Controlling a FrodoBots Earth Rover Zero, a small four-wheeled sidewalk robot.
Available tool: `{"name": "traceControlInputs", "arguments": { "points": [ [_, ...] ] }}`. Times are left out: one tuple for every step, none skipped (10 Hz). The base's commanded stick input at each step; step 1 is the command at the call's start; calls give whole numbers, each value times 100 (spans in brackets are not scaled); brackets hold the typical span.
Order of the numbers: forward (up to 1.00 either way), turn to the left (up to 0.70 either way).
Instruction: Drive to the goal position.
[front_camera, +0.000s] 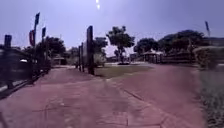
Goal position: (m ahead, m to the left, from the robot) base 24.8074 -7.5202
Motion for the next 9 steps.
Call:
{"name": "traceControlInputs", "arguments": {
  "points": [
    [100, -39],
    [100, -39],
    [100, -39],
    [100, -33],
    [100, 14],
    [100, 7],
    [100, 1],
    [100, 1],
    [100, 1]
  ]
}}
